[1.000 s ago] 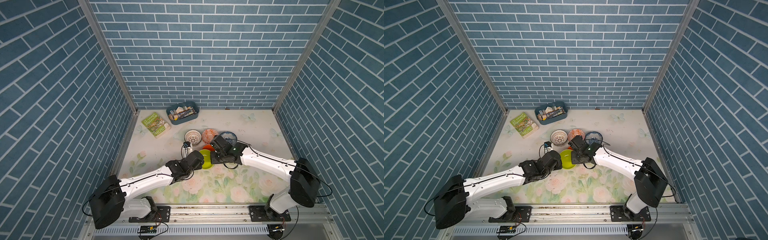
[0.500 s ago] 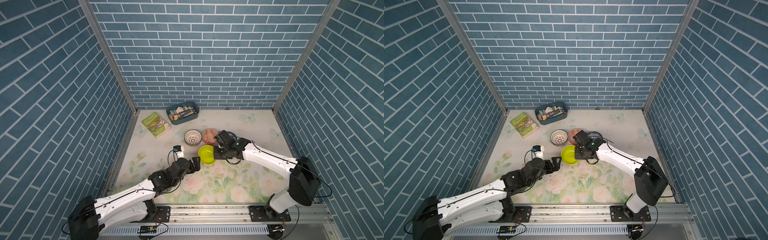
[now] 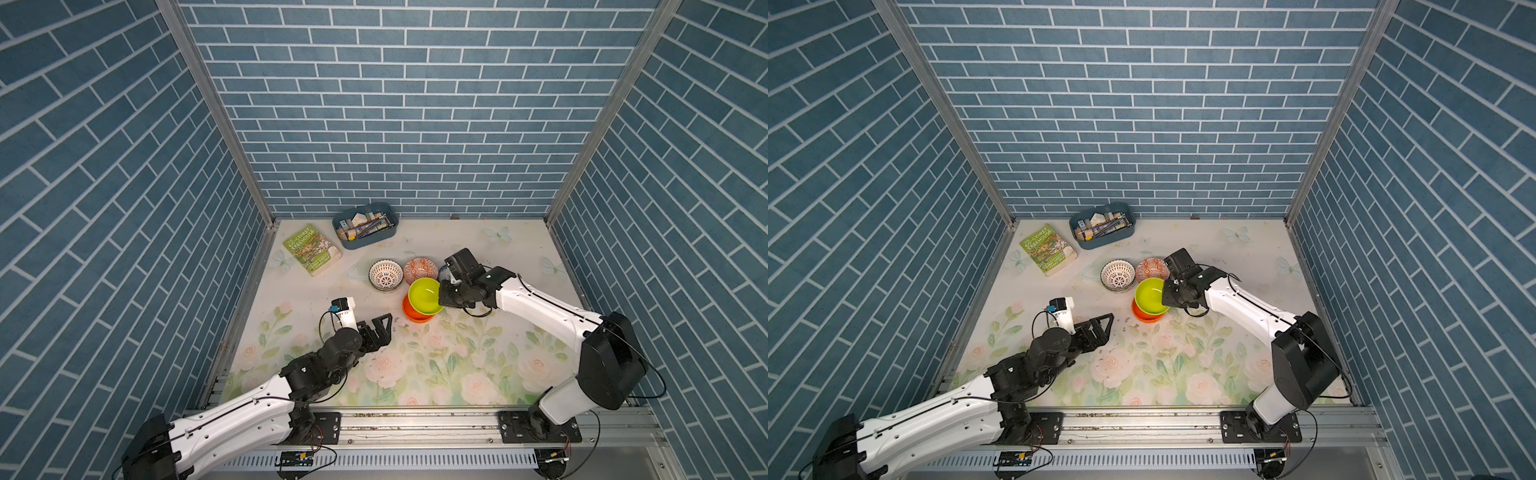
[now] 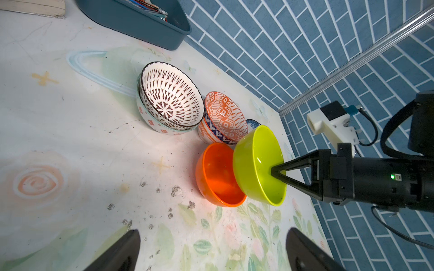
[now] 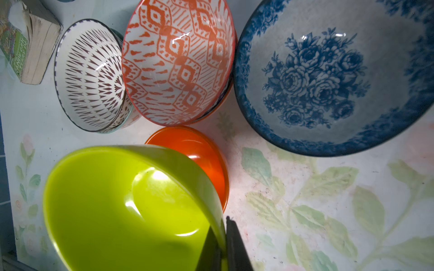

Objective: Stack the bowls
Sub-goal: Place the bowl on the bowl.

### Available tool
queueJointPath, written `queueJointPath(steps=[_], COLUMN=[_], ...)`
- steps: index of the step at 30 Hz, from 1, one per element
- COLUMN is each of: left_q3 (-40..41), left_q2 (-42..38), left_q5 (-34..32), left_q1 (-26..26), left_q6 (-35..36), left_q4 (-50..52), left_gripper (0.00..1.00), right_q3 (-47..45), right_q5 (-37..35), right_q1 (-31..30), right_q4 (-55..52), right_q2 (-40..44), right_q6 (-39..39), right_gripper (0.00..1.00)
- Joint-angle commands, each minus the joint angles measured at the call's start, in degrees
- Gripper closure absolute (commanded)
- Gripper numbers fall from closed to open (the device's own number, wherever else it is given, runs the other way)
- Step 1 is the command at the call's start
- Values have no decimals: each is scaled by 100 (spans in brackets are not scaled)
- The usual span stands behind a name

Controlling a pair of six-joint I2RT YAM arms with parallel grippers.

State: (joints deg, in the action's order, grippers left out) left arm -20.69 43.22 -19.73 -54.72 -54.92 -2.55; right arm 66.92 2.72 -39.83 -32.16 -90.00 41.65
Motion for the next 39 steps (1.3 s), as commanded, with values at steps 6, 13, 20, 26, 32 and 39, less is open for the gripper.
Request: queueJointPath(steps=[6, 13, 20, 26, 32, 39], left_q3=[18, 63, 74, 116, 143, 186], left_q2=[-14, -76, -90, -129, -151, -203], left_q5=[-82, -69, -58, -41, -6, 27], left_q1=[5, 18, 31, 72, 101, 145], left_q6=[36, 44, 60, 84, 86, 87], left_q4=[-162, -199, -229, -276, -299, -322], left_gripper=[0, 0, 0, 0, 0, 0], right_q3=[83, 136, 379, 522, 586, 580], right_q5=[114, 39, -86, -154, -219, -327], right_q1=[-28, -58, -86, -193, -274, -289], right_q4=[144, 115, -46, -129, -219, -305], right_q2=[-248, -428, -641, -802, -940, -898], right_q6=[-82, -83, -104, -104, -83, -69], right_gripper=[100, 100, 100, 100, 100, 100])
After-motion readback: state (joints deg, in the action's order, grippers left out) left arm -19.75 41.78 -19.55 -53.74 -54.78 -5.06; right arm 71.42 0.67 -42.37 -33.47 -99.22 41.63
